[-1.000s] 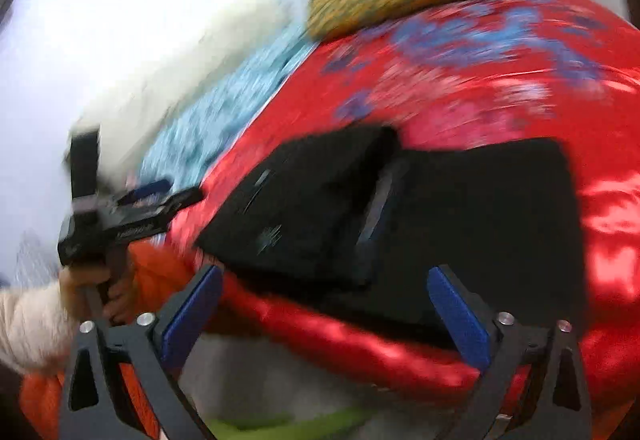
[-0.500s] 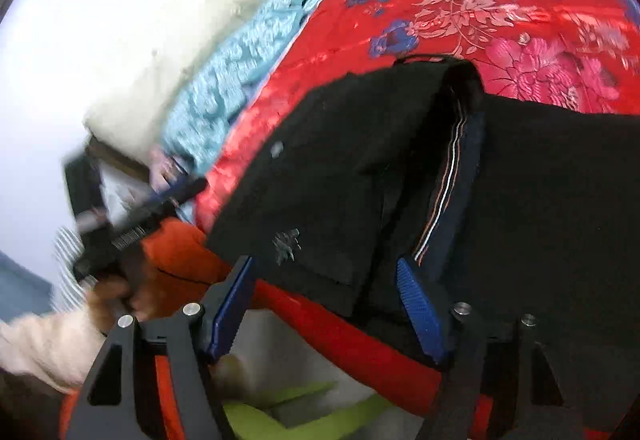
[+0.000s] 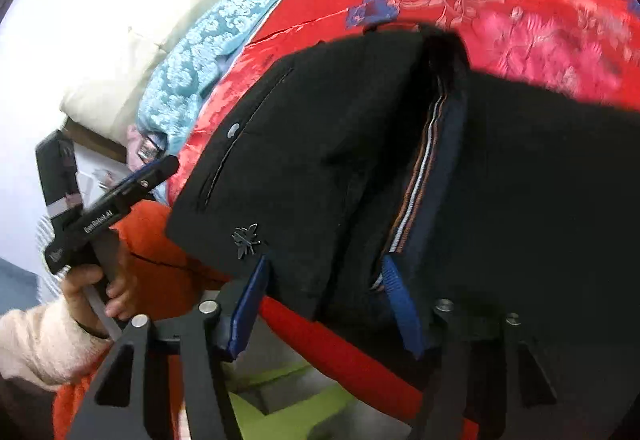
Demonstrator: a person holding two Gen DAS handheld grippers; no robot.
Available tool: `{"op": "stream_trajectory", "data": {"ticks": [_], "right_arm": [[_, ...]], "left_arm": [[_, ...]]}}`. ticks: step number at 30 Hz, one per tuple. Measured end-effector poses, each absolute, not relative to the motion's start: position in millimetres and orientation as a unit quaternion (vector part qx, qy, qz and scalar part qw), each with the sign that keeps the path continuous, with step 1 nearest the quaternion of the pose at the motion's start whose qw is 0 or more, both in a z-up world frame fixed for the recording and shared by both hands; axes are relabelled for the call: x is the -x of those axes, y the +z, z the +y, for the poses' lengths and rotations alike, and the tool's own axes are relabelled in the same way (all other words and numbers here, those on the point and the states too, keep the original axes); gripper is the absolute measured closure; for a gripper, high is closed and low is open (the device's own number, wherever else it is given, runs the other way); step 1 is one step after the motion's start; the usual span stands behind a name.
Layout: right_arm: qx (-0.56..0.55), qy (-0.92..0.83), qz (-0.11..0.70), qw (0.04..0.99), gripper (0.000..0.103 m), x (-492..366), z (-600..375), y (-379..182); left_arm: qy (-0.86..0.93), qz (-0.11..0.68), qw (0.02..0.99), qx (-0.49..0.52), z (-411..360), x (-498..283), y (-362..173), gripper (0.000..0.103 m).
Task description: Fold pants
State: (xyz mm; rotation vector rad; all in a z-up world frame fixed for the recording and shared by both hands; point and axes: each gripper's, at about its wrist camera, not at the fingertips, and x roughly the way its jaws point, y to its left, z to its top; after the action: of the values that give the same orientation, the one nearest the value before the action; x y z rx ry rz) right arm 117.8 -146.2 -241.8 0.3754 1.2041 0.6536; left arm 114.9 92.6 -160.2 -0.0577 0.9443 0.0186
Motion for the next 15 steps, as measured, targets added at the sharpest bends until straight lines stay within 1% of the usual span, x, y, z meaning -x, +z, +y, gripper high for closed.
{"op": "stream_trajectory", "data": {"ticks": [1,3,4,5,8,11,15], "right_arm": [[-0.175,0.304,0.549,0.759,0.041,-118,-145,-244],[-0.183,0.308,0.552,0.753,0.042,-119,-144,-248],[-0.193,0.311,0.553,0.748,0.065,-121,-146,-249],[-0.212,0.319,0.557,0.737,0.076,-121,-149,-252],[-0.209,0.321,0.543,0.747,0.082,-120,-153,-234],[-0.188,0.330,0.518,0.766,0.083,-111,-149,-194],[-0.121,0.337,0.477,0.803,0.083,-104,-150,-129]], "left_arm": [[0.009,0.454,0.891,0.023,91,-114,-160,0.008],[0.010,0.452,0.892,0.014,89,-113,-160,0.008],[0.011,0.452,0.892,0.011,89,-114,-160,0.008],[0.012,0.452,0.892,0.010,89,-114,-161,0.008],[0.019,0.449,0.893,0.016,94,-113,-159,0.008],[0.028,0.444,0.895,0.029,102,-113,-157,0.008],[0.031,0.441,0.896,0.048,109,-114,-155,0.008]]}}
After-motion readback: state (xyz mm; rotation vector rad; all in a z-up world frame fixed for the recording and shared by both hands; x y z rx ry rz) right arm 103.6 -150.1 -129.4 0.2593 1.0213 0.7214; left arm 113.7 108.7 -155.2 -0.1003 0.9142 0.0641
